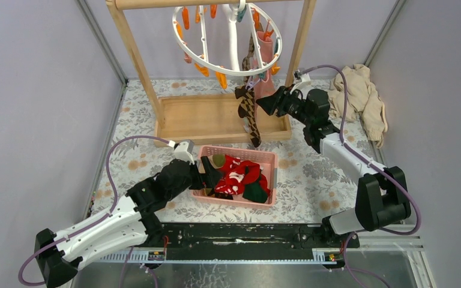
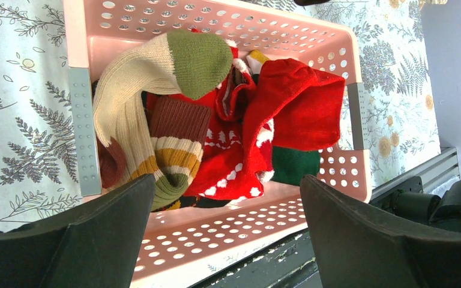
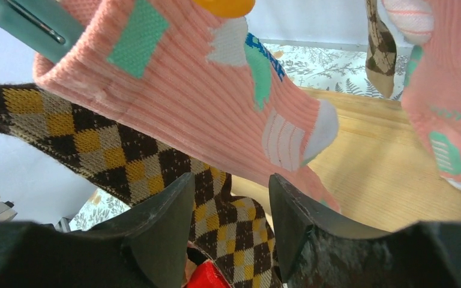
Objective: Remove the socks clipped to the hanger
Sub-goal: Adjust the hanger on the clothesline.
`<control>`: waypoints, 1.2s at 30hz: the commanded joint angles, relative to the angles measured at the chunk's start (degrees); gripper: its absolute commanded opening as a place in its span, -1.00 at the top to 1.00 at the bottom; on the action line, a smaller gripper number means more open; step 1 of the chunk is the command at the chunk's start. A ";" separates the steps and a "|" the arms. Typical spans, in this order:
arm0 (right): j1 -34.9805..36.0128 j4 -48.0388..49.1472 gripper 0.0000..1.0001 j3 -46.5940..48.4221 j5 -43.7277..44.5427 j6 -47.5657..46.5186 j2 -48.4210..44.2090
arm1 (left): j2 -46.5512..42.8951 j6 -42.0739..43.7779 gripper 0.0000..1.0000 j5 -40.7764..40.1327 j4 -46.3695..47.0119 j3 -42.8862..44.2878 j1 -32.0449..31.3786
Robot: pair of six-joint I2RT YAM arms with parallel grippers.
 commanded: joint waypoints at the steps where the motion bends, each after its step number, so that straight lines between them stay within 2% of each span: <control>1: 0.60 5.23 -0.12 2.35 -1.90 1.06 1.26 | -0.43 -0.14 -0.97 0.08 1.53 1.39 -0.02; 10: 3.58 4.95 -0.03 6.85 3.75 0.29 7.11 | -0.24 0.32 -0.97 -0.10 0.73 2.29 0.04; 16: 5.05 3.74 0.29 8.62 9.24 0.11 8.52 | -1.29 0.41 -0.97 -0.82 -0.50 2.30 0.04; 20: 6.40 3.18 0.71 9.30 10.27 -0.20 8.47 | -2.05 0.41 -0.97 -1.23 -0.91 2.13 0.03; 23: 8.64 1.58 0.87 10.10 11.05 -2.03 7.77 | -2.59 0.41 -0.97 -1.43 -1.02 1.77 0.04; 31: 19.01 -4.73 0.94 13.83 18.06 -8.97 5.84 | -4.58 0.33 -0.97 -2.36 -2.13 0.71 0.01; 36: 25.38 -9.39 0.94 18.17 22.97 -13.00 7.67 | -6.45 0.17 -0.97 -2.71 -2.70 -0.18 -0.01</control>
